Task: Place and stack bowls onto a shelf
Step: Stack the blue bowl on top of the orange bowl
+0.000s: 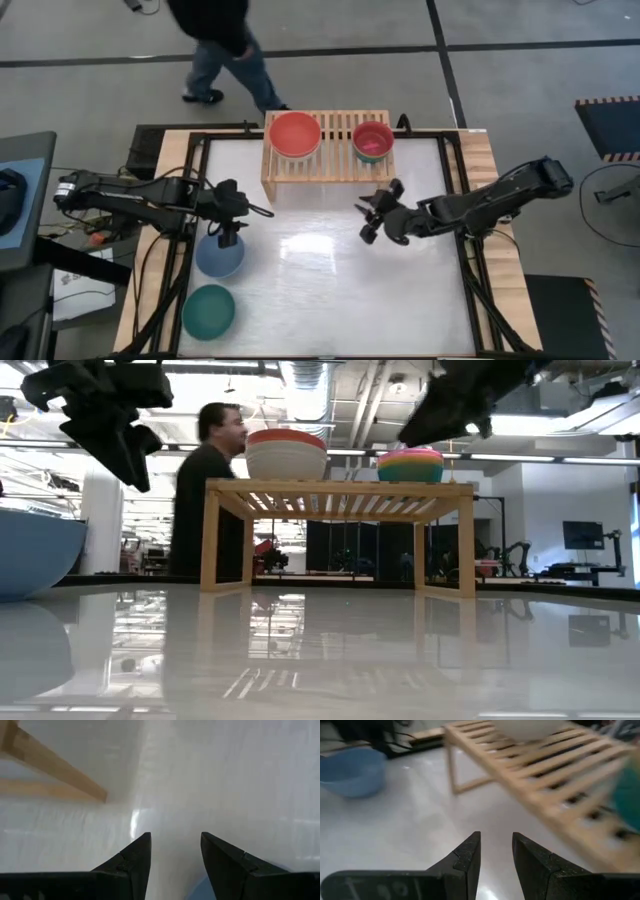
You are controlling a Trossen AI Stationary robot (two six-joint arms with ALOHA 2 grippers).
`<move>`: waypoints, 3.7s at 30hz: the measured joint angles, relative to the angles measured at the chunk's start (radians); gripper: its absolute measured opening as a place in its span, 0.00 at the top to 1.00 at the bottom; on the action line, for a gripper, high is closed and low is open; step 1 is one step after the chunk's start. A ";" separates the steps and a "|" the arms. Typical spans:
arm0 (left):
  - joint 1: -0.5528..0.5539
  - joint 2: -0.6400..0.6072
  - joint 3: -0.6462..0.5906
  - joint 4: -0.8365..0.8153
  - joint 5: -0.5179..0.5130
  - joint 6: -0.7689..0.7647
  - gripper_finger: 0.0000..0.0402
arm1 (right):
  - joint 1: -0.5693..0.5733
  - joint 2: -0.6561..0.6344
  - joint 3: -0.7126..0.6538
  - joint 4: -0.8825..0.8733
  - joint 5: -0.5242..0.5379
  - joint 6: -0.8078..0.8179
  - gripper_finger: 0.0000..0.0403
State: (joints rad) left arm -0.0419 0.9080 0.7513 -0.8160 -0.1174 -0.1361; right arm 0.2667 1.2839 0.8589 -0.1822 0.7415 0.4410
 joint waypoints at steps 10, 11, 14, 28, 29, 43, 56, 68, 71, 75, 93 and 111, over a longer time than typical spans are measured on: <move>0.002 0.014 0.000 -0.078 0.001 -0.026 0.61 | -0.014 0.253 0.052 0.450 -0.246 -0.208 0.66; 0.002 0.018 0.000 -0.095 0.014 -0.026 0.61 | -0.016 0.280 0.073 0.472 -0.264 -0.240 0.66; 0.002 0.028 0.000 -0.135 0.052 -0.026 0.61 | -0.026 0.354 0.139 0.478 -0.351 -0.355 0.66; 0.002 0.026 0.000 -0.177 -0.074 -0.141 0.61 | -0.147 0.725 0.579 0.453 -0.748 -0.813 0.66; 0.002 0.024 0.000 -0.182 -0.102 -0.164 0.61 | -0.154 0.754 0.619 0.457 -0.751 -0.814 0.66; 0.002 0.021 0.067 -0.390 -0.144 -0.321 0.61 | -0.154 1.089 0.992 0.415 -0.932 -0.955 0.65; 0.002 0.021 0.067 -0.390 -0.108 -0.271 0.61 | -0.143 1.353 1.380 0.071 -0.928 -1.124 0.43; 0.031 0.021 0.067 -0.382 -0.132 -0.235 0.61 | -0.158 1.358 1.386 0.071 -0.916 -1.131 0.66; 0.036 0.021 0.067 -0.382 -0.127 -0.230 0.61 | -0.159 1.358 1.386 0.014 -0.910 -1.131 0.79; 0.036 0.021 0.094 -0.383 -0.123 -0.193 0.61 | -0.160 1.340 1.388 -0.103 -0.863 -1.132 0.93; -0.255 0.086 0.062 0.115 -0.019 0.297 0.72 | -0.152 1.107 1.384 -0.844 -1.018 -0.927 0.90; -0.299 0.420 -0.002 0.360 -0.047 0.507 0.61 | -0.059 1.063 1.240 -0.896 -0.858 -0.919 0.90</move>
State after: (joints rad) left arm -0.3409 1.3281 0.7498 -0.4564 -0.1641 0.3711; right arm 0.2074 2.3469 2.0988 -1.0778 -0.1164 -0.4780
